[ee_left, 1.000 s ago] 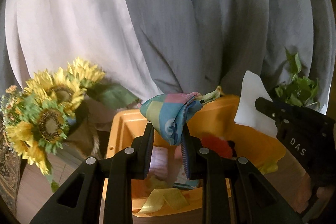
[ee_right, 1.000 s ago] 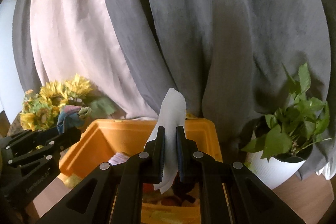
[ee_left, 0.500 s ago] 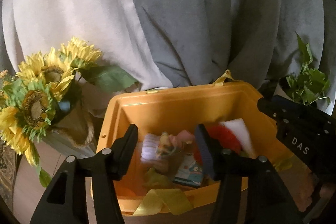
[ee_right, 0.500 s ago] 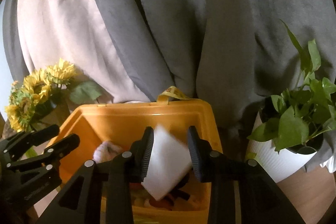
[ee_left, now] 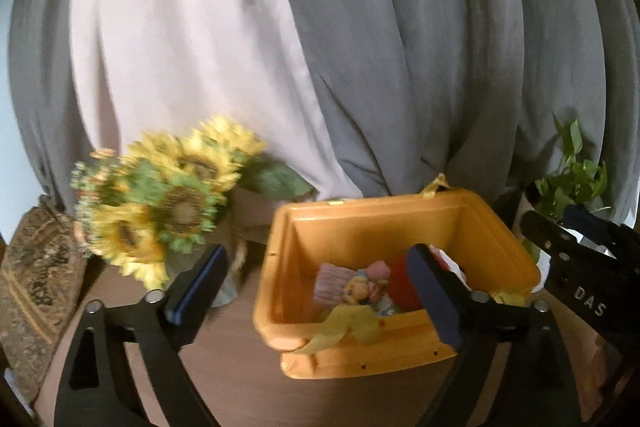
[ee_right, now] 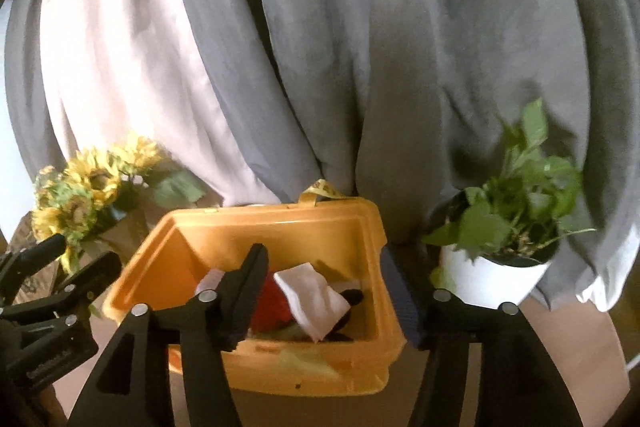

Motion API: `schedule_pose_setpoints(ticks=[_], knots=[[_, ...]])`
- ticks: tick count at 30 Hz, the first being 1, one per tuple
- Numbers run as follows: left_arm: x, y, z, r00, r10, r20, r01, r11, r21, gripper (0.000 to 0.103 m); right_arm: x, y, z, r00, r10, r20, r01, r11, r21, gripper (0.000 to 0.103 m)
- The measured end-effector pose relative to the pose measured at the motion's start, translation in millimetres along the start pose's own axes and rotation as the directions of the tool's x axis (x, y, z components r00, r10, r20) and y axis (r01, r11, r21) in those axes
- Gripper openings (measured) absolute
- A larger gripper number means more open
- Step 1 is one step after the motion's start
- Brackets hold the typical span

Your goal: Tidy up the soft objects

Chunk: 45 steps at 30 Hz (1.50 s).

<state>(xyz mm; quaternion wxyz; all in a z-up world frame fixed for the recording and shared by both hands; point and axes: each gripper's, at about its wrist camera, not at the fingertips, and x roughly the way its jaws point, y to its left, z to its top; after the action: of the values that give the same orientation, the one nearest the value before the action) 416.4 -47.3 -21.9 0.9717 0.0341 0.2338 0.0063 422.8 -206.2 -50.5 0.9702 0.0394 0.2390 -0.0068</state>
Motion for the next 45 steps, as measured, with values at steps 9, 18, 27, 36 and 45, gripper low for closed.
schedule_pose_setpoints(ticks=[9,18,27,36,45], knots=[[-69.1,23.0,-8.1,0.997,0.035,0.069,-0.036,0.999,0.009,0.103,-71.4,7.8,-9.2,0.997,-0.048,0.056,0.047,0.999,0.017,0.078],[-121.7,50.4,-25.4,0.994,-0.024,0.108,0.020,0.999,0.040,0.103,-140.6,25.2,-30.5,0.985,-0.138,0.105,0.134,0.990,0.040,0.081],[-165.9,61.1,-45.2,0.987,-0.098,0.125,0.092,0.994,0.056,0.103,-200.5,42.0,-56.3,0.973,-0.189,0.130,0.182,0.981,0.064,0.081],[-222.8,57.4,-63.5,0.984,-0.045,0.172,0.041,0.999,0.030,0.103,-246.0,39.8,-72.2,0.970,-0.183,0.160,0.175,0.983,0.063,0.081],[-284.5,46.6,-88.8,0.982,-0.048,0.183,0.048,0.999,0.002,0.103,-304.4,29.5,-95.3,0.972,-0.154,0.180,0.148,0.988,0.046,0.081]])
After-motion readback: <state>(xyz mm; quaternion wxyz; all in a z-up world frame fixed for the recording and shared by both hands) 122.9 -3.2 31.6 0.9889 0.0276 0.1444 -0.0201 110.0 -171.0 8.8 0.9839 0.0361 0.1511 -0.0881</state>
